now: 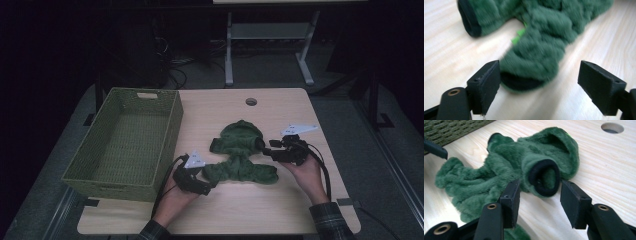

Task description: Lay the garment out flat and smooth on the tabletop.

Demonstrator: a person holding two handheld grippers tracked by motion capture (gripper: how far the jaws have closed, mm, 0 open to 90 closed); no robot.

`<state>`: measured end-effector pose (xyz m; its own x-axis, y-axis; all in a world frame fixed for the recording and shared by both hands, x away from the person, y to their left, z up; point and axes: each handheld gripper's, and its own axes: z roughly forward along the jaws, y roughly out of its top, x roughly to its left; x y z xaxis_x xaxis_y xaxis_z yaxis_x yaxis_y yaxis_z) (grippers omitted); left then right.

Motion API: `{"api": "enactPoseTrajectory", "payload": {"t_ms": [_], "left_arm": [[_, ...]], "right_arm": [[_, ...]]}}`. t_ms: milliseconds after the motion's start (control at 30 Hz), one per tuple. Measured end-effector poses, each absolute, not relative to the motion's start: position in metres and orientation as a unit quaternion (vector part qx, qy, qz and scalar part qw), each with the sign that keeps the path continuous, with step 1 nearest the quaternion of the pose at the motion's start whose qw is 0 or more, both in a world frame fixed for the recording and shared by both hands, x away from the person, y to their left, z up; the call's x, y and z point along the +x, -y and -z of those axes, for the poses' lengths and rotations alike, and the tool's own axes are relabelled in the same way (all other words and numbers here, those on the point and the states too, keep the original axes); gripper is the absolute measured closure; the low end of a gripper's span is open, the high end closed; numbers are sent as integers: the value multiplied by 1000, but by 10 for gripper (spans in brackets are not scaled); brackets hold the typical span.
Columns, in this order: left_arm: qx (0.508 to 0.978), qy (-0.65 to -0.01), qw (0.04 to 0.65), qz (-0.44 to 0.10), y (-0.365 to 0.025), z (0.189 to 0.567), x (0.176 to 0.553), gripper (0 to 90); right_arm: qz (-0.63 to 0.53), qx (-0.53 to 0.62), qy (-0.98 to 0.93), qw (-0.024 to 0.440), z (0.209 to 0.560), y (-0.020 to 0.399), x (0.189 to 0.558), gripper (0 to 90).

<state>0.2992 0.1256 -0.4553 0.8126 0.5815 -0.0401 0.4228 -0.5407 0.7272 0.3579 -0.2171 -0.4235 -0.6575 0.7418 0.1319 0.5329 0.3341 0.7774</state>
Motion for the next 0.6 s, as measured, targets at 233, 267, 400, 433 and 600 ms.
{"api": "enactPoseTrajectory", "payload": {"t_ms": [233,267,400,433,600], "left_arm": [[882,-284,363,-105,-126,467,283,149],[883,-282,361,-106,-127,469,282,147],[881,-287,361,-104,-130,473,278,141],[881,-286,362,-107,-131,474,277,138],[879,-281,366,-119,-136,476,274,138]], "right_arm": [[-419,375,-818,118,423,208,345,501],[-420,376,-818,115,423,206,344,503],[-428,367,-819,108,421,197,338,507],[-429,365,-819,105,421,194,336,508],[-433,347,-826,97,420,178,329,512]]}}
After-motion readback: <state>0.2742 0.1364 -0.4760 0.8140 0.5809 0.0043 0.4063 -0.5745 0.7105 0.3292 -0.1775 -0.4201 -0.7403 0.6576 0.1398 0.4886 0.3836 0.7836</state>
